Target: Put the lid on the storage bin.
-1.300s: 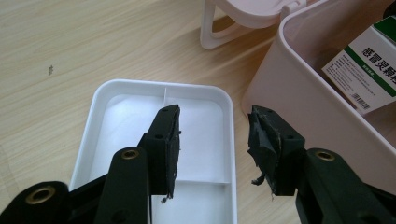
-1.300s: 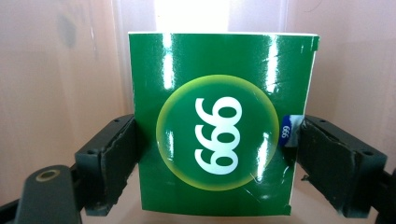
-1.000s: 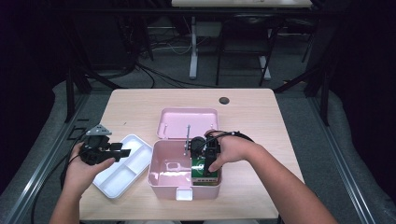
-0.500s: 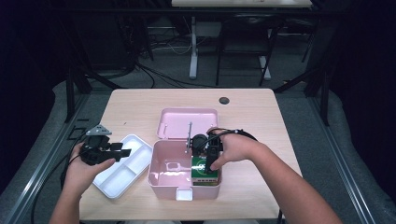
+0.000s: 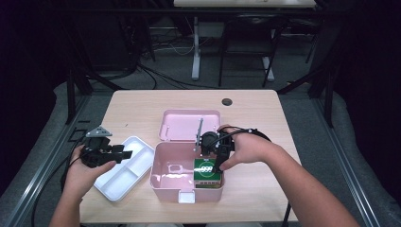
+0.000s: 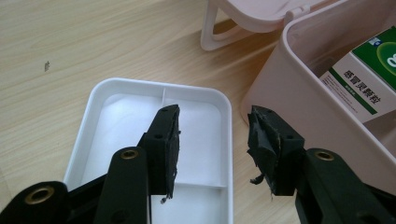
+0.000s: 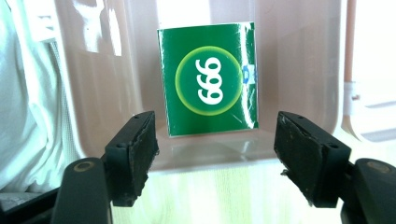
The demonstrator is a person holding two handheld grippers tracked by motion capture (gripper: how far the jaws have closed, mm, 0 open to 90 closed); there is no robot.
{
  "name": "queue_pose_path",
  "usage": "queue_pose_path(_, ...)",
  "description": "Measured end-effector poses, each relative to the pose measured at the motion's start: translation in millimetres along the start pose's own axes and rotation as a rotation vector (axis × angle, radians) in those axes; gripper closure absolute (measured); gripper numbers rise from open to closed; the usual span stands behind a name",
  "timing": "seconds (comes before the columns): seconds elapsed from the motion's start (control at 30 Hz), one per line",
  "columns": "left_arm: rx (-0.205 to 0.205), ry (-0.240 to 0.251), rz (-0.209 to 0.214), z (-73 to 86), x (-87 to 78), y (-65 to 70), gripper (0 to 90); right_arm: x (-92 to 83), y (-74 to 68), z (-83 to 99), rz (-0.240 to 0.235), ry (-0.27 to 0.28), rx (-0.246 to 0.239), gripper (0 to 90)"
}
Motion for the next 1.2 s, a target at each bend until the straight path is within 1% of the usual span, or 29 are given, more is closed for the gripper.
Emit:
queue_pose_path(0.13, 0.005, -0.003, 0.0, 0.4, 0.2, 0.5, 54.7, -3.2, -1.8, 5.7, 0.005, -0.01, 0.008, 31.1)
queue_pose_path(0.23, 0.0, 0.0, -0.001, 0.8, 0.1, -0.4, 54.7, -5.8, -0.6, 11.6, 0.013, -0.004, 0.017, 31.7)
queue_pose_path(0.37, 0.003, -0.011, -0.007, 1.6, 1.3, -1.2, 55.4, -11.0, 0.1, 21.1, 0.018, 0.002, 0.046, 31.9)
queue_pose_path(0.43, 0.0, -0.012, -0.002, 1.7, 2.0, -1.3, 55.5, -13.0, 0.0, 25.1, 0.024, 0.001, 0.055, 32.1)
queue_pose_path(0.47, 0.002, -0.014, 0.0, 1.8, 2.1, -1.5, 55.4, -14.1, -0.2, 27.4, 0.035, 0.002, 0.062, 32.2)
queue_pose_path(0.53, -0.009, -0.011, -0.001, 2.1, 2.1, -1.2, 55.5, -16.5, -0.3, 31.9, 0.034, 0.002, 0.073, 32.8)
queue_pose_path(0.63, -0.006, -0.01, -0.001, 2.4, 1.4, -1.9, 55.4, -18.9, -0.2, 39.4, 0.042, 0.008, 0.087, 34.1)
queue_pose_path(0.7, -0.011, -0.011, 0.001, 2.5, 1.4, -2.2, 55.2, -20.1, 0.9, 44.4, 0.047, 0.013, 0.097, 34.5)
queue_pose_path(0.77, -0.011, -0.012, 0.005, 2.6, 1.9, -2.7, 54.4, -21.1, 2.2, 49.6, 0.056, 0.015, 0.116, 35.2)
queue_pose_path(0.8, -0.009, -0.014, 0.004, 2.6, 2.1, -2.8, 54.4, -21.0, 2.5, 51.1, 0.048, 0.016, 0.117, 35.4)
queue_pose_path(0.87, -0.009, -0.016, 0.0, 2.8, 2.6, -2.7, 54.4, -20.9, 2.7, 55.0, 0.054, 0.017, 0.127, 35.9)
queue_pose_path(0.9, -0.009, -0.015, -0.001, 2.9, 3.0, -2.7, 54.5, -20.5, 2.8, 57.0, 0.046, 0.013, 0.129, 35.8)
queue_pose_path(0.93, -0.006, -0.016, -0.004, 3.0, 3.2, -2.7, 54.6, -20.0, 3.4, 59.0, 0.054, 0.011, 0.132, 35.9)
queue_pose_path(0.97, -0.005, -0.02, -0.001, 3.0, 2.9, -2.7, 54.7, -19.7, 4.0, 61.1, 0.064, 0.011, 0.139, 35.8)
queue_pose_path(1.07, -0.004, -0.018, -0.001, 3.1, 2.7, -2.9, 54.7, -17.1, 7.1, 68.6, 0.074, 0.018, 0.167, 36.0)
queue_pose_path(1.1, -0.004, -0.018, -0.002, 3.2, 2.7, -3.0, 54.7, -15.1, 8.1, 71.3, 0.073, 0.019, 0.177, 36.0)
queue_pose_path(1.13, -0.004, -0.018, -0.003, 3.3, 2.8, -3.1, 54.7, -13.6, 8.6, 73.5, 0.059, 0.016, 0.187, 36.1)
queue_pose_path(1.17, -0.002, -0.021, -0.006, 3.6, 3.0, -3.3, 54.8, -12.7, 9.1, 74.9, 0.063, 0.015, 0.194, 36.2)
queue_pose_path(1.2, -0.004, -0.022, -0.007, 3.8, 3.3, -3.3, 54.7, -10.5, 10.3, 77.1, 0.077, 0.024, 0.204, 36.7)
Point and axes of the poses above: each handheld gripper's, and its own axes: x roughly forward along the jaws, z roughly out of its underside, y roughly to its right, the point moved 4 cm from there along x, roughly forward along the jaws, and after that the axes turned 1 degree about -y, right-handed, at the moved point
